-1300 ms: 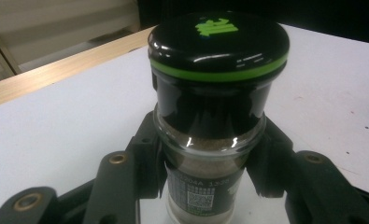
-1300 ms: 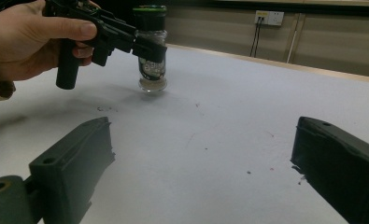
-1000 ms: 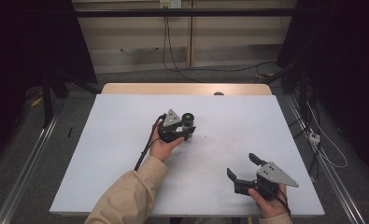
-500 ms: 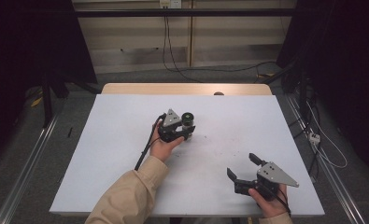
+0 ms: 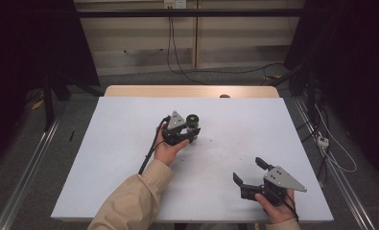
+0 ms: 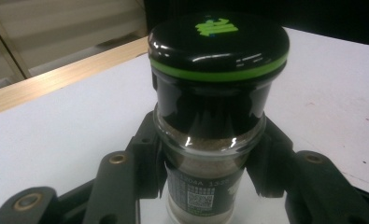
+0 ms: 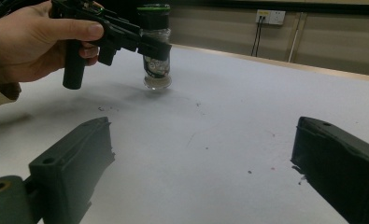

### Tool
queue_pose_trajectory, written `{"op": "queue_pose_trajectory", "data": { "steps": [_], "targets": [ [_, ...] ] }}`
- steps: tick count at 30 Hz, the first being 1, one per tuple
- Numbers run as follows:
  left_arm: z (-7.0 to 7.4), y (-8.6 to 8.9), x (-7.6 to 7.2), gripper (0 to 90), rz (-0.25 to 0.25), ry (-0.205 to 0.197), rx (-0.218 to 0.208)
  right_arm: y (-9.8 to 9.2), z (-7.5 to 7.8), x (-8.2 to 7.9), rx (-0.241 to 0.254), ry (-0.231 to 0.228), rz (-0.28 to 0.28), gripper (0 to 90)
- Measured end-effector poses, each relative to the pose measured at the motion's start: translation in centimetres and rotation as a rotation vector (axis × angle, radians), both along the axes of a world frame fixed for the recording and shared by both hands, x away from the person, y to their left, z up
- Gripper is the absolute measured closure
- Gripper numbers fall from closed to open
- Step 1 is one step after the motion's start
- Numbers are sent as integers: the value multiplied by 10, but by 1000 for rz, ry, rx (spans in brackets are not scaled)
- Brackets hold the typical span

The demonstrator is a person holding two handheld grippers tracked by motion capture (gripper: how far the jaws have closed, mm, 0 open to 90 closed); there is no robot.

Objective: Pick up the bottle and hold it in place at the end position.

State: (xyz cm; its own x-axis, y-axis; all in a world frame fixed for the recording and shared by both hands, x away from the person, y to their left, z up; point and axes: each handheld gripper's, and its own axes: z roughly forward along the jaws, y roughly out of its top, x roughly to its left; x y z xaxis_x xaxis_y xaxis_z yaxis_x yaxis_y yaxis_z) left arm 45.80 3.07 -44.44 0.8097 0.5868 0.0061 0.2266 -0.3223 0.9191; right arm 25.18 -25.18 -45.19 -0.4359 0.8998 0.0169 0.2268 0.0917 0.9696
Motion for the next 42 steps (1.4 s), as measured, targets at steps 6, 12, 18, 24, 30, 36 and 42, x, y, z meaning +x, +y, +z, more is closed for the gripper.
{"op": "queue_pose_trajectory", "data": {
  "steps": [6, 12, 18, 24, 30, 36, 42],
  "targets": [
    [-3, 0, 0, 531, 1, 5, 9, 0, 0, 0, 0, 2, 2, 45],
    [-10, -2, 0, 530, -2, 14, 8, -1, 0, 0, 0, 4, 1, 45],
    [-10, -2, 0, 530, -3, 14, 5, 0, 0, 0, 1, 3, 2, 44],
    [-11, 0, -1, 529, -3, 8, 1, 1, 0, 1, 1, 10, 5, 44],
    [-13, 2, -2, 529, -1, 6, -2, 1, 0, 4, 5, 16, 0, 45],
    [-13, 2, -2, 529, -5, 4, -1, 2, 1, 10, 0, 30, -7, 46],
    [-13, 2, -2, 529, -7, 7, -3, 8, 4, 23, -9, 59, -19, 53]
  ]
}}
